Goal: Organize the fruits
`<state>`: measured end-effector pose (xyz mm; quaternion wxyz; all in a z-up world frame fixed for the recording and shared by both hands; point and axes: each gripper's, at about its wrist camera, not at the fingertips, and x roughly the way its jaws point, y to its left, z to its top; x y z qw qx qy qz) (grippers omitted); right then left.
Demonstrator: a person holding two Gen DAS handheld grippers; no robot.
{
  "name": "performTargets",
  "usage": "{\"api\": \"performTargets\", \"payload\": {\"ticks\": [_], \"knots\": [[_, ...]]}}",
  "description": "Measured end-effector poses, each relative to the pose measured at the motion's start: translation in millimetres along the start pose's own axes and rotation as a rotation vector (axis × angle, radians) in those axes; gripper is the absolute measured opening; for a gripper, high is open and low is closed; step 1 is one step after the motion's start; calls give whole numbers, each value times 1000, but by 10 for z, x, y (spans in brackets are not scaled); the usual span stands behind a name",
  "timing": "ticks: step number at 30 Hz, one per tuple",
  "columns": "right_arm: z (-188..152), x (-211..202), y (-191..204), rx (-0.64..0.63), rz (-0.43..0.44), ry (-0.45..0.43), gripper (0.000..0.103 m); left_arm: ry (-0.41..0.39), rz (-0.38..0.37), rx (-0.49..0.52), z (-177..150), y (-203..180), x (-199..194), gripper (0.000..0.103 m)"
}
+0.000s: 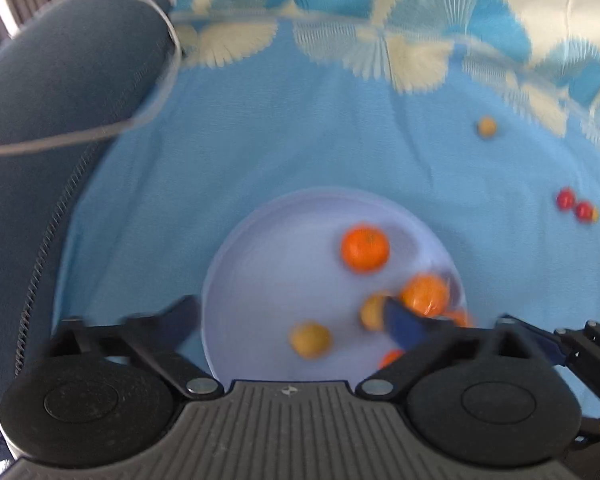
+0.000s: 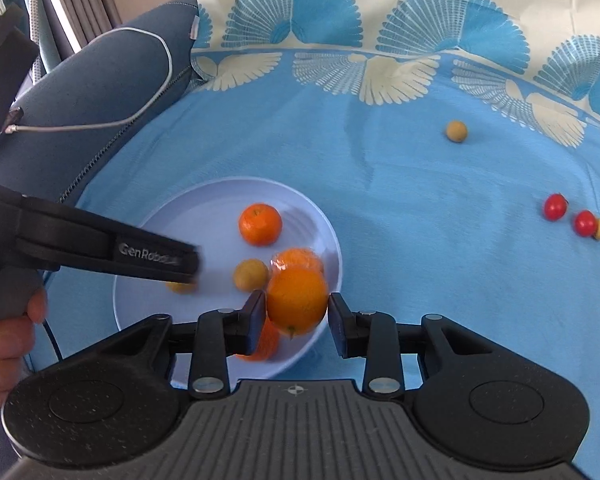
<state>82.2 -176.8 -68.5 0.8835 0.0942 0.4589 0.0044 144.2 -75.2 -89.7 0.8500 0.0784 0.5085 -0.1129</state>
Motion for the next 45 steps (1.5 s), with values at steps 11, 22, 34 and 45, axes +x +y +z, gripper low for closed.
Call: {"api": "performTargets", "payload": {"ticks": [11, 22, 34, 45], "knots": [[-109, -520, 188, 2, -20, -19, 94, 20, 23, -21, -367, 220, -621, 103], [-631, -1500, 408, 35, -55, -118, 102, -39, 13, -86, -1057, 363, -1467, 103], [-894, -2119, 513, -36, -77, -240, 102, -142, 9, -58, -1372, 244, -1978, 103], [-1023, -2378, 585, -79, -70, -298, 102, -200, 12, -39, -1481, 196, -2247, 103]]}}
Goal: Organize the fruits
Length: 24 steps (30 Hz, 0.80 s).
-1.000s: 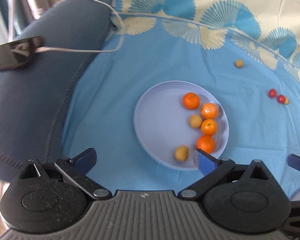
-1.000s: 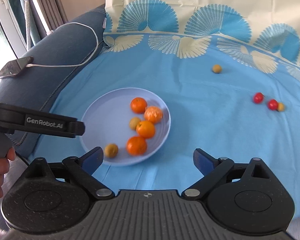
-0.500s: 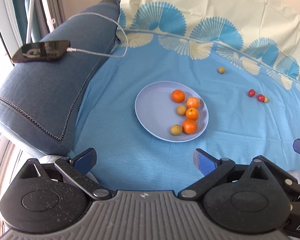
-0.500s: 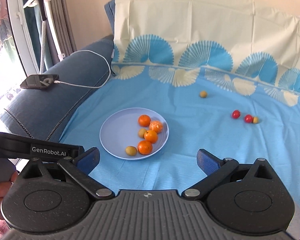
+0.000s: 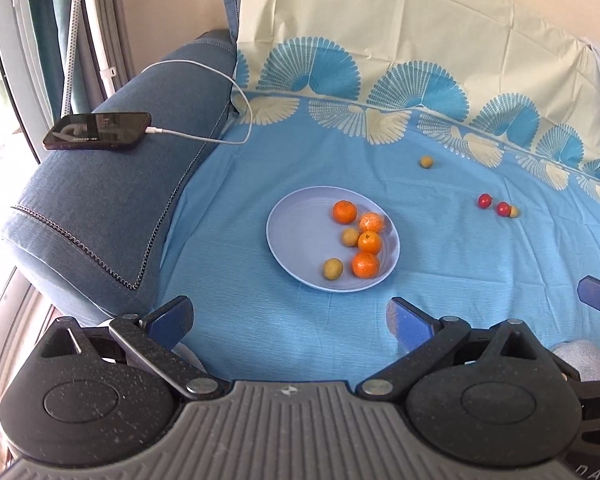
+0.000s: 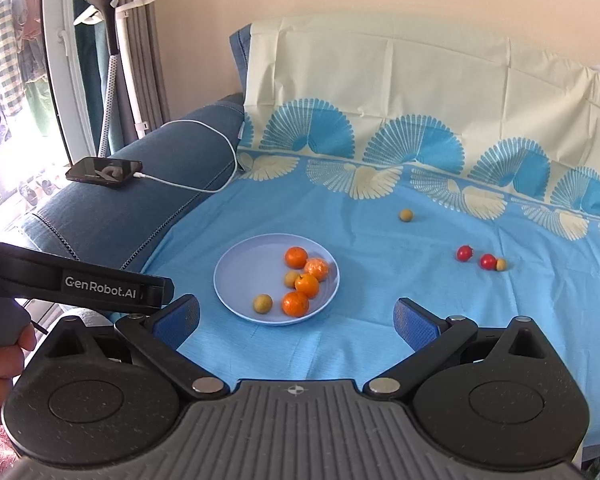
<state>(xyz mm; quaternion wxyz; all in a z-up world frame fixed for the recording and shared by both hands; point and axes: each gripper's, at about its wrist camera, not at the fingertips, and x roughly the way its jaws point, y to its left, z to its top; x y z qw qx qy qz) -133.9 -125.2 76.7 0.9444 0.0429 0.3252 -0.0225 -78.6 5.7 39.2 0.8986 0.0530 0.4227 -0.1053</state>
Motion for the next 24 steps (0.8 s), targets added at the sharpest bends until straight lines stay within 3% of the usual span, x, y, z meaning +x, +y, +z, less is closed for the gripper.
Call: {"api": "performTargets", "payload": {"ticks": [24], "knots": [[-16, -88, 28, -18, 13, -14, 102, -24, -4, -6, -65, 22, -97, 103]]}}
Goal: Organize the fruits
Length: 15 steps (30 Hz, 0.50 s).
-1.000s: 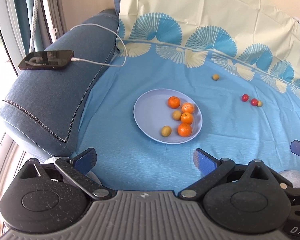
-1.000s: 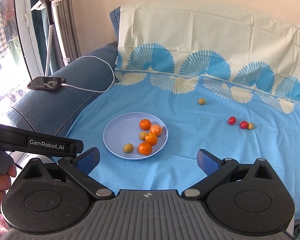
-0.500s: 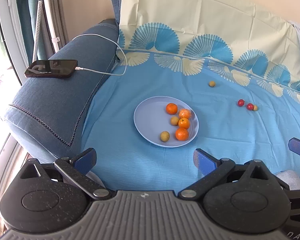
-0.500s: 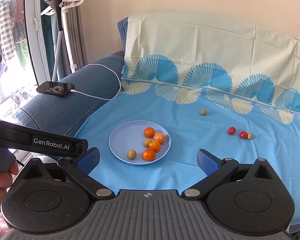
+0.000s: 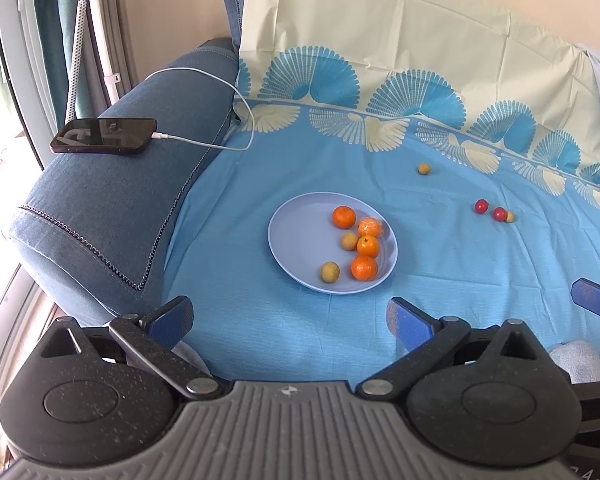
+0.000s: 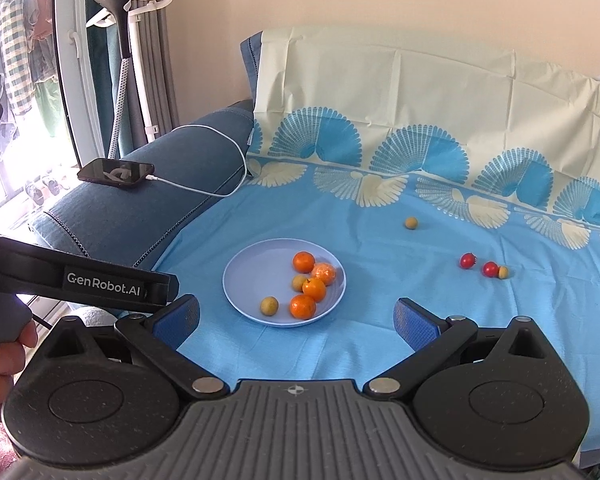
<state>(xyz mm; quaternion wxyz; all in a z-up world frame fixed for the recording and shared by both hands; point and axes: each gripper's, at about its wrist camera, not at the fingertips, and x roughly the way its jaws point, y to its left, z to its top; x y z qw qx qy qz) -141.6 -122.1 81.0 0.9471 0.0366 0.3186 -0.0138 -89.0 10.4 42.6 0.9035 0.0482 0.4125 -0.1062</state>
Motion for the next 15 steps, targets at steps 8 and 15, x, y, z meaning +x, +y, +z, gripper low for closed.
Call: {"api": "performTargets", "payload": {"ticks": [8, 15], "knots": [[-5, 68, -11, 1, 0, 17, 102, 17, 0, -7, 12, 11, 64, 103], [-11, 149, -21, 8, 1, 39, 102, 40, 2, -9, 23, 23, 162, 103]]}}
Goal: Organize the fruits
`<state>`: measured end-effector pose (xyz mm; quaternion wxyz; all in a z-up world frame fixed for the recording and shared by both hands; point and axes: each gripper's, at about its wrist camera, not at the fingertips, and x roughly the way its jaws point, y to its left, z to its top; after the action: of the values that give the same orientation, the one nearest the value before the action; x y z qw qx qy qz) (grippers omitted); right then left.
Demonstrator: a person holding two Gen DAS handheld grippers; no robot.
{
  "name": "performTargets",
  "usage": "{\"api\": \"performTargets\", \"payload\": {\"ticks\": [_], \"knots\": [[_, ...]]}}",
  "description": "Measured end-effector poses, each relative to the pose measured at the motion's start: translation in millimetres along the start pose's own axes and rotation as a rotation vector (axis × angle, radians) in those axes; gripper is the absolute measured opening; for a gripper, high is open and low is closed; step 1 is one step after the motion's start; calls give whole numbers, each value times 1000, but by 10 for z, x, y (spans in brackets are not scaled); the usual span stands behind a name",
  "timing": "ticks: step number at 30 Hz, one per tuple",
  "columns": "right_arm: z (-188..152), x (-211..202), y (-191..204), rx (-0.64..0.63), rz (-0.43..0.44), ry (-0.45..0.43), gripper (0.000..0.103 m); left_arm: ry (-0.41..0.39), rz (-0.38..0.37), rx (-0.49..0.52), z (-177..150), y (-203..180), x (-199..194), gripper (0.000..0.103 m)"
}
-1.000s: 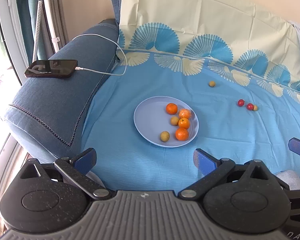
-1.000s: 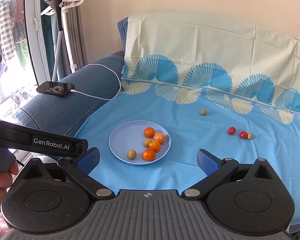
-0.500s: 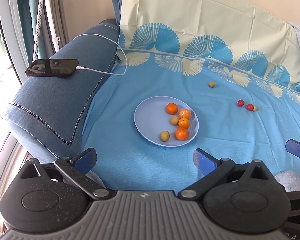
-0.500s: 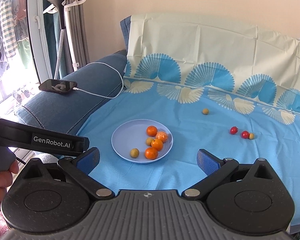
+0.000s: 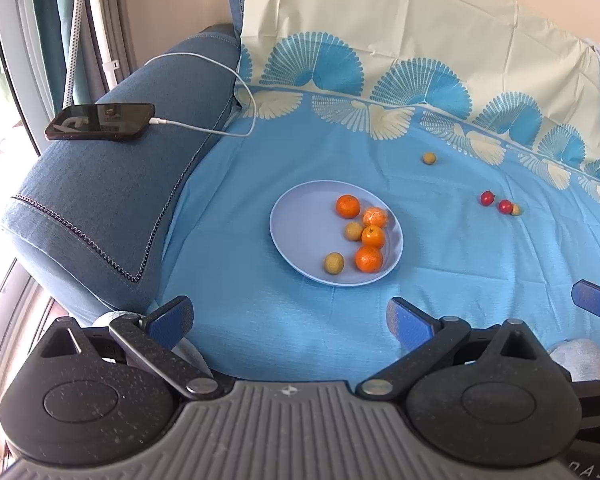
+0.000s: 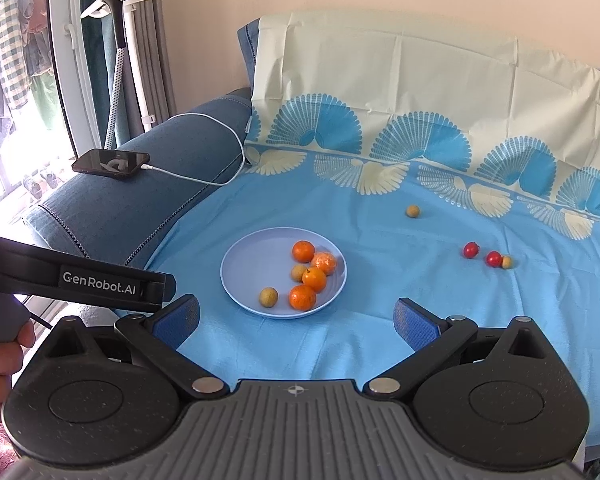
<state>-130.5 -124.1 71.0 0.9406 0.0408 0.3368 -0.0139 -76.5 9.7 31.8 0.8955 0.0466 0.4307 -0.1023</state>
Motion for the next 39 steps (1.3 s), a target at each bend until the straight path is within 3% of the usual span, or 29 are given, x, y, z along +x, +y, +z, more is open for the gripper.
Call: {"api": "performTargets", "payload": {"ticks": [23, 39], "knots": [[16, 461, -80, 22, -3, 102, 102, 94, 22, -18, 152, 7, 442, 103], [78, 831, -458, 118, -24, 142, 102, 113, 24, 25, 530, -351, 812, 103]]}}
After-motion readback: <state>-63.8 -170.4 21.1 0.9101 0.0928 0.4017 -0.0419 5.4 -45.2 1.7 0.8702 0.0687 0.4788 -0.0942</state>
